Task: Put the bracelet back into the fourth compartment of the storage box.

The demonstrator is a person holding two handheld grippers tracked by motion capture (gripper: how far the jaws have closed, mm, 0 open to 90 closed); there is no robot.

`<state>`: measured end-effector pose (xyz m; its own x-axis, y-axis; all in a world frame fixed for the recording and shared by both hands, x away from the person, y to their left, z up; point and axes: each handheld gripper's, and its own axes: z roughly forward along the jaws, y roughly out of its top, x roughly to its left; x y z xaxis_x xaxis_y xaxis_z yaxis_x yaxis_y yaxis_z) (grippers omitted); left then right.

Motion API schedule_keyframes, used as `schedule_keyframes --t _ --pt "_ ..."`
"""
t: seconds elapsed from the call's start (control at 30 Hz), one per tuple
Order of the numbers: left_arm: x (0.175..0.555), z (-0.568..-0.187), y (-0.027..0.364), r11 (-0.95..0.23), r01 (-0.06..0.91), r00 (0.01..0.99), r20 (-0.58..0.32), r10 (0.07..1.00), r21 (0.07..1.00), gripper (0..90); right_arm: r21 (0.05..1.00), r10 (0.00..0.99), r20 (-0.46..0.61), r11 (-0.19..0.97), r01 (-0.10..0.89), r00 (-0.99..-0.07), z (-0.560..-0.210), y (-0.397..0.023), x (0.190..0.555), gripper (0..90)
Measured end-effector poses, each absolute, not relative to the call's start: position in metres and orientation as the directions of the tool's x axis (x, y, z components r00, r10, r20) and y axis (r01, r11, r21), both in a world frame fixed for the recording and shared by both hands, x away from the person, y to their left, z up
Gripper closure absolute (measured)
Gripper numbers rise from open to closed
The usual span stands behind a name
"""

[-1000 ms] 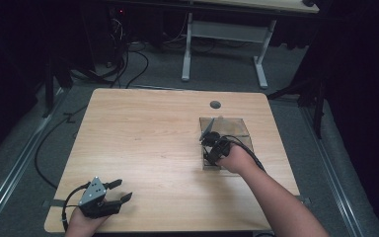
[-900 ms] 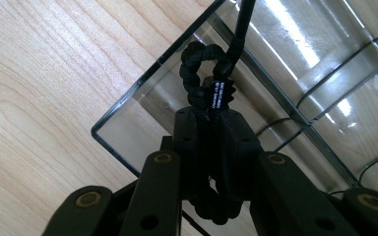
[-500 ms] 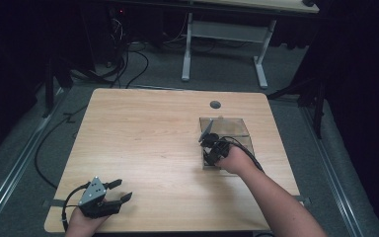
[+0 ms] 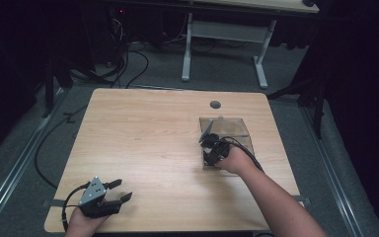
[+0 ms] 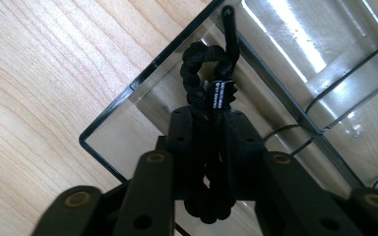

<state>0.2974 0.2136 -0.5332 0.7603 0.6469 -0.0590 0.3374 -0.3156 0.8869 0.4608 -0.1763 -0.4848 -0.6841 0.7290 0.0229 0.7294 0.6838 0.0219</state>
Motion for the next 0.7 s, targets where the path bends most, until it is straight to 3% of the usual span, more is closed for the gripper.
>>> schedule_keyframes --t 0.43,0.57,0.6,0.7 --pt "0.297 -0.533 0.213 -0.321 0.337 0.761 -0.056 0.646 0.885 37.2 0.067 0.749 0.056 0.657 0.751 -0.66 -0.472 -0.183 0.462 63.8" --pt "0.297 -0.533 0.213 -0.322 0.337 0.761 -0.055 0.646 0.885 37.2 0.089 0.733 0.051 0.673 0.734 -0.679 -0.467 -0.183 0.463 73.6" --pt "0.297 -0.533 0.213 -0.322 0.337 0.761 -0.055 0.646 0.885 37.2 0.093 0.747 0.048 0.658 0.748 -0.663 -0.465 -0.18 0.461 82.2" --pt "0.297 -0.533 0.213 -0.32 0.337 0.761 -0.057 0.646 0.885 37.2 0.062 0.737 0.039 0.672 0.738 -0.674 -0.471 -0.178 0.461 86.9"
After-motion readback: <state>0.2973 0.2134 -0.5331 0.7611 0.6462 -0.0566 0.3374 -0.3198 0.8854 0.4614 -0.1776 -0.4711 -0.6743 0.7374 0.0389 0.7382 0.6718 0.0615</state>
